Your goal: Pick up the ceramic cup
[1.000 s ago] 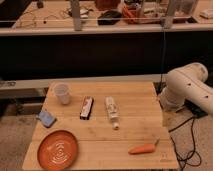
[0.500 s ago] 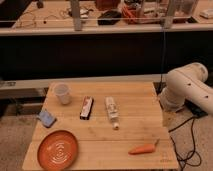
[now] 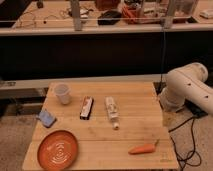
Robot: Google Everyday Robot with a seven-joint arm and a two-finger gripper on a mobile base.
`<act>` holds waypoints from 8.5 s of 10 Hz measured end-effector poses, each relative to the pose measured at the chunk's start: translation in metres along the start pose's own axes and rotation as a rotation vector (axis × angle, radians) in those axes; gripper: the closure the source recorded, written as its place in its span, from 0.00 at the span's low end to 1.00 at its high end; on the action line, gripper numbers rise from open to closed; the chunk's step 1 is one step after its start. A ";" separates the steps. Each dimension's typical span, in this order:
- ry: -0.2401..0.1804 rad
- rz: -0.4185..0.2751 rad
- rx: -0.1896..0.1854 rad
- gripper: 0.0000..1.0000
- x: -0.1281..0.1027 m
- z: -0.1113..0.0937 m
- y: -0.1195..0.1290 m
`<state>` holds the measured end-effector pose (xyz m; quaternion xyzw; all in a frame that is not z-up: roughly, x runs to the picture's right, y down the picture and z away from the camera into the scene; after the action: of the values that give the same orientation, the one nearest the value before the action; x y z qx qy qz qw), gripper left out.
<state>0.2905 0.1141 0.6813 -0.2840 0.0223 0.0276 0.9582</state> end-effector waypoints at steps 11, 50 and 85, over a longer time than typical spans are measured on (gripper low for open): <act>0.021 -0.166 0.048 0.20 -0.069 -0.007 -0.026; -0.022 -0.804 0.241 0.20 -0.365 0.001 -0.100; -0.222 -1.207 0.354 0.20 -0.462 0.055 -0.136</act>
<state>-0.1598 0.0119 0.8279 -0.0792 -0.2369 -0.4918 0.8341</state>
